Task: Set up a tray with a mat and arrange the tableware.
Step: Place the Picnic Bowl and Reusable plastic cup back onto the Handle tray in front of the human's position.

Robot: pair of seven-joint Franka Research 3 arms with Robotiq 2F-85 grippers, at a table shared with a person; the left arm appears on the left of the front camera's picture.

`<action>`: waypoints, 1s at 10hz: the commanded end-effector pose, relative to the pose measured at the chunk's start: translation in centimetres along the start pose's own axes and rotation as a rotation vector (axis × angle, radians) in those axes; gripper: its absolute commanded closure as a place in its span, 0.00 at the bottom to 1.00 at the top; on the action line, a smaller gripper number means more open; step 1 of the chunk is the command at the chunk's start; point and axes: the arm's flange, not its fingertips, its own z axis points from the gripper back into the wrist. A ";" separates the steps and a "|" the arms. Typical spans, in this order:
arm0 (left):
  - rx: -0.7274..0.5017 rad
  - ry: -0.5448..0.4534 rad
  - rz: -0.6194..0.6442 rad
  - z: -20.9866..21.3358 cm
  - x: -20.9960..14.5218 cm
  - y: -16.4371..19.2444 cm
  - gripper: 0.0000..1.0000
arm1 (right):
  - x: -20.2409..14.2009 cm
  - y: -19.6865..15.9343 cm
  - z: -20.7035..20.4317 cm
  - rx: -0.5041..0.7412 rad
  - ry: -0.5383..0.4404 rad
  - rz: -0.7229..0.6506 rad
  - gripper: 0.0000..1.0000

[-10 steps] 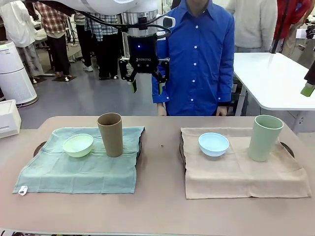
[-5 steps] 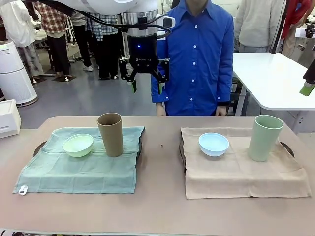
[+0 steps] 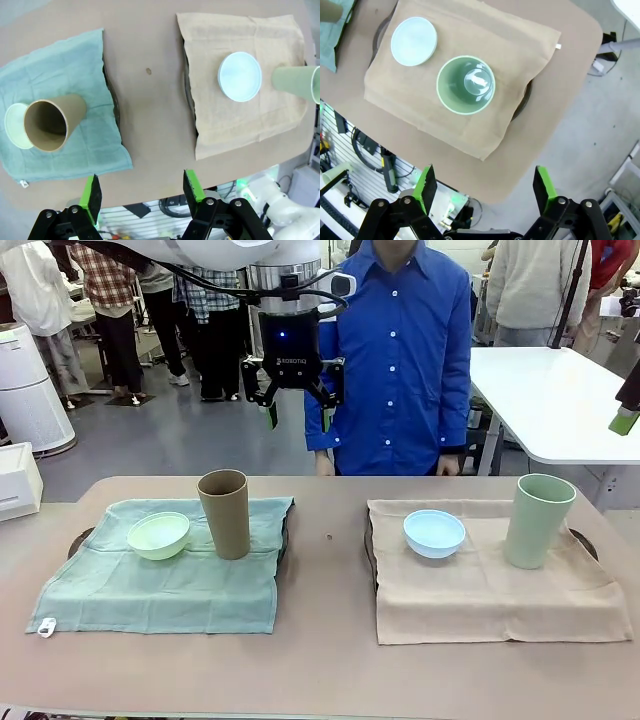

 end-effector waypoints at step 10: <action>-0.556 -0.186 0.024 5.5 -7.2 28.3 0.15 | -3.9 -2.8 3.2 0.374 -0.158 -0.148 0.00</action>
